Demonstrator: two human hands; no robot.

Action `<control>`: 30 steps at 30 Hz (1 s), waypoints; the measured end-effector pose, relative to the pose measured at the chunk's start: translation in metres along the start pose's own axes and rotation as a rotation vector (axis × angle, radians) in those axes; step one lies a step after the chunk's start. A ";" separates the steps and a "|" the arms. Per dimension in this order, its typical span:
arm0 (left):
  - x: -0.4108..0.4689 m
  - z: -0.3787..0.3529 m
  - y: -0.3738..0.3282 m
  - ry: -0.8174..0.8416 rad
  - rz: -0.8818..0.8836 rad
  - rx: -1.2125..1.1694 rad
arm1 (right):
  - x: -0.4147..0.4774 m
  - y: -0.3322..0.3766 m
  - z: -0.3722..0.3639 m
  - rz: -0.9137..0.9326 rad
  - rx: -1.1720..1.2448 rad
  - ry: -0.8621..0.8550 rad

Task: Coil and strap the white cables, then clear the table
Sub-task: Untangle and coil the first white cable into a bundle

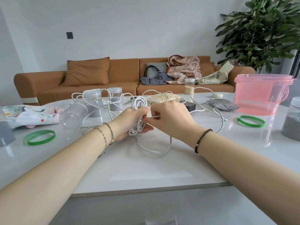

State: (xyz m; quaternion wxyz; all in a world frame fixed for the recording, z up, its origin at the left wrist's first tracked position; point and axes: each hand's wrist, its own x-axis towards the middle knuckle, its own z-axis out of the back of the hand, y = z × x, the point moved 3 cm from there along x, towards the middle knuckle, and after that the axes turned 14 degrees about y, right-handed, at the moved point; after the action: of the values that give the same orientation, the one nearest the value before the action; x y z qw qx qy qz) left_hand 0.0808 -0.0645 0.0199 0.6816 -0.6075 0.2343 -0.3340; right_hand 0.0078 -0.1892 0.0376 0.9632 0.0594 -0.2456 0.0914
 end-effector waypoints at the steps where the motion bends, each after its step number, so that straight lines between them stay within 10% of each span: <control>1: 0.000 0.002 0.000 -0.007 0.001 0.026 | 0.000 0.000 -0.001 0.007 0.031 0.021; 13: -0.002 0.017 -0.011 -0.136 0.000 -0.138 | 0.005 -0.021 -0.001 0.001 0.311 -0.123; 30: -0.001 -0.002 -0.004 0.236 0.142 -0.348 | 0.008 -0.018 -0.003 0.116 0.386 -0.092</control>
State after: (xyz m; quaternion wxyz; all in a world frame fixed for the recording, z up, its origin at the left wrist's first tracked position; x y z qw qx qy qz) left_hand 0.0784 -0.0654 0.0230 0.5561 -0.6545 0.4090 -0.3084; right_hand 0.0193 -0.2054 0.0378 0.9148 0.2326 -0.2704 0.1894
